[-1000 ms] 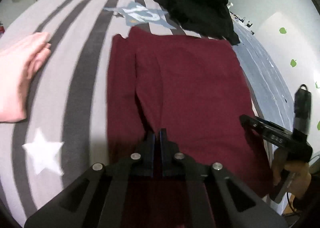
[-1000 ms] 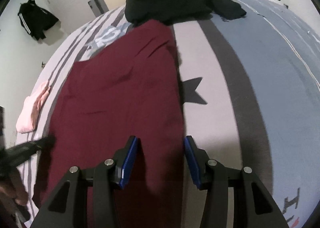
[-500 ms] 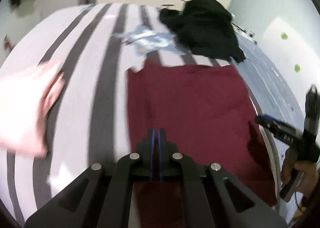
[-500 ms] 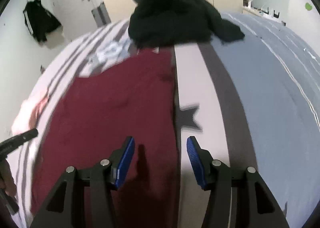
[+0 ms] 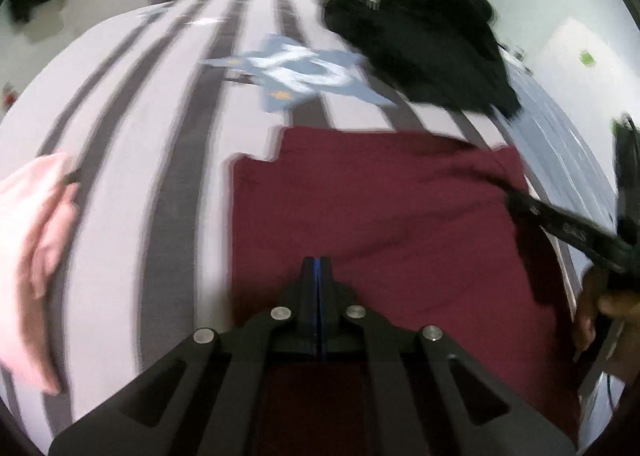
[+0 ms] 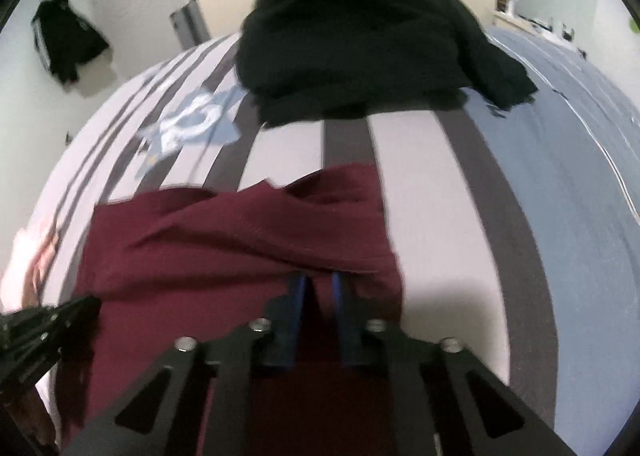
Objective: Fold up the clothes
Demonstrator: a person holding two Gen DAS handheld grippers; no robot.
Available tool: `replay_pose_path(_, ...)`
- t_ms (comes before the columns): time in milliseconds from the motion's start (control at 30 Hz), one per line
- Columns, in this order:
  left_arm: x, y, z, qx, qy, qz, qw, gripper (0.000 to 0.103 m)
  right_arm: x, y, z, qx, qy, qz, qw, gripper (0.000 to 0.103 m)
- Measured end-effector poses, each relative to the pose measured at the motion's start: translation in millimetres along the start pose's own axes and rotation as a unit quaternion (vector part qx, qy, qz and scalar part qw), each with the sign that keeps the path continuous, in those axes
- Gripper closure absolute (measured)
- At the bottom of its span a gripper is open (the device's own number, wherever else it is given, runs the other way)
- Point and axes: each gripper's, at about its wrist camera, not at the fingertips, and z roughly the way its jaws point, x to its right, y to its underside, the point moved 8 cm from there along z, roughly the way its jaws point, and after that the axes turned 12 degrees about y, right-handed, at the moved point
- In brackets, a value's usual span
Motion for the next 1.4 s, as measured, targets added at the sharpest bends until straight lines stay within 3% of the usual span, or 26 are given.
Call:
replay_pose_path(133,9.6,-22.9,-13.7,0.027,0.016,0.024,0.9992,0.102,-8.8,-15.6,-23.4,0.024,-0.030,-0.022,0.999,0.088)
replay_pose_path(233,29.2,-33.6,6.6,0.014,0.035,0.048,0.9981,0.101,-20.1,-29.5,-35.6,0.059,-0.031,-0.051,0.997,0.087)
replay_pose_path(333,40.2,-44.0,42.5,-0.002,0.033,0.064,0.9974,0.101,-24.4,-38.1,-21.9,0.051,-0.018,-0.051,0.997,0.087)
replay_pose_path(467,4.9,-46.1,72.0,-0.020,-0.016,0.031,0.9992,0.101,-18.9,-36.5,21.7,0.005,0.002,-0.045,0.999,0.087)
replay_pose_path(667,-1.8,-47.8,73.8,-0.021,-0.021,0.041,0.9987,0.101,-14.9,-48.7,39.4,0.007,0.014,-0.038,0.999,0.086)
replay_pose_path(800,-7.1,-59.8,63.9,-0.003,-0.007,0.008,0.9999,0.101,6.8,-59.6,43.8,-0.002,0.030,0.000,1.000,0.086)
replay_pose_path(833,-6.4,-63.3,56.4,0.007,-0.002,0.003,1.0000,0.099,12.5,-61.9,41.8,0.001,0.034,0.007,0.999,0.086)
replay_pose_path(900,-3.3,-69.8,34.0,0.033,0.003,0.000,0.9994,0.077,19.8,-65.1,24.9,0.021,0.027,0.016,0.999,0.086)
replay_pose_path(933,0.1,-68.6,23.2,0.040,0.009,0.001,0.9991,0.073,21.4,-63.5,14.2,0.029,0.019,0.018,0.999,0.086)
replay_pose_path(1133,28.4,-39.9,-37.6,0.055,0.060,0.016,0.9966,0.070,20.0,-21.7,-54.9,0.062,-0.011,0.001,0.998,0.072)
replay_pose_path(1267,49.4,19.9,-66.7,0.023,0.067,0.027,0.9972,0.070,10.9,42.0,-95.4,0.047,-0.035,-0.016,0.998,0.072)
replay_pose_path(1400,62.4,85.8,-77.8,-0.020,0.058,0.035,0.9975,0.071,8.9,96.8,-110.7,0.027,-0.030,-0.034,0.999,0.072)
